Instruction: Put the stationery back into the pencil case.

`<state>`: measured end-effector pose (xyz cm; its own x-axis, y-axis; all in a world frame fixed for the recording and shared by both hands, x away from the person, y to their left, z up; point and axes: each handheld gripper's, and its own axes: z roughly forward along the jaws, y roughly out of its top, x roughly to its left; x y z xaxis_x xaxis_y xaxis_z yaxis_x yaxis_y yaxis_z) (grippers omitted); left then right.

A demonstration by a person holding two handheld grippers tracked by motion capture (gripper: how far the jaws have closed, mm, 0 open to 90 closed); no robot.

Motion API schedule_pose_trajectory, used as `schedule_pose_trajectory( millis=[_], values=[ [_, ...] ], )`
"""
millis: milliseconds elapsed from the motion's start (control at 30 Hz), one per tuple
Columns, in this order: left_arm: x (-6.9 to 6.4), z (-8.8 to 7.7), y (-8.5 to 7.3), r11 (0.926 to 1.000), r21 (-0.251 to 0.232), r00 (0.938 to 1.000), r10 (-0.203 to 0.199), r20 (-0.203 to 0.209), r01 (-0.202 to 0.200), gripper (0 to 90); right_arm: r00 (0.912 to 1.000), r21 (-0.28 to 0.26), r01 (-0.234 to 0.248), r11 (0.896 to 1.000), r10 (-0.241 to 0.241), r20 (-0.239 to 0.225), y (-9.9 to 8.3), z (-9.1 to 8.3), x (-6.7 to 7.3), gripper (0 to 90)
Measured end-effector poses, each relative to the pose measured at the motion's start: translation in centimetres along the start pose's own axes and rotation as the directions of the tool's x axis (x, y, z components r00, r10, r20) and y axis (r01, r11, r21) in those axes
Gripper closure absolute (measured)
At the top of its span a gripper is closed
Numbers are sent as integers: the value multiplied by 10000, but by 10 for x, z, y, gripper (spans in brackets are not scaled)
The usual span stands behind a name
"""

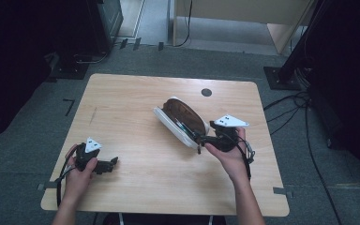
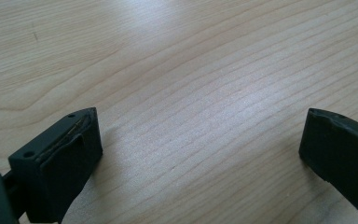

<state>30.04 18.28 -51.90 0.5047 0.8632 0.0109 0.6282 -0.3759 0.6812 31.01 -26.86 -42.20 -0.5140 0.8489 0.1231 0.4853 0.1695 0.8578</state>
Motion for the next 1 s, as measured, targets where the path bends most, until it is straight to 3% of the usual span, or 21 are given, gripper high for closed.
schedule_pose_trajectory(
  millis=[100, 167, 233, 300, 633, 1000],
  values=[
    [0, 0, 0, 10000, -1, 10000, 0, 1, 0, 0, 9995, -37, -218, 9998, 219, 211, -3, -8, -7, 134],
    [0, 0, 0, 10000, -3, 10000, 1, 0, -1, 0, 9988, -54, -40, 10000, 43, 498, -7, -14, -10, 93],
    [0, 0, 0, 10000, -3, 10000, 1, 0, -1, 0, 9980, -49, -169, 9998, 172, 609, -10, -19, -14, 5],
    [0, 0, 0, 10000, -3, 10000, 1, -2, -1, 0, 9977, -43, -250, 9997, 252, 634, -14, -23, -19, 0],
    [0, 0, 0, 10000, -3, 10000, 1, -2, -1, 0, 9839, 167, -549, 9984, 513, 1712, -41, -43, -43, 0],
    [0, 0, 0, 10000, -5, 10000, 4, -1, -4, 0, 9669, 557, -1249, 9906, 1089, 2307, -74, -53, -70, 0]
  ],
)
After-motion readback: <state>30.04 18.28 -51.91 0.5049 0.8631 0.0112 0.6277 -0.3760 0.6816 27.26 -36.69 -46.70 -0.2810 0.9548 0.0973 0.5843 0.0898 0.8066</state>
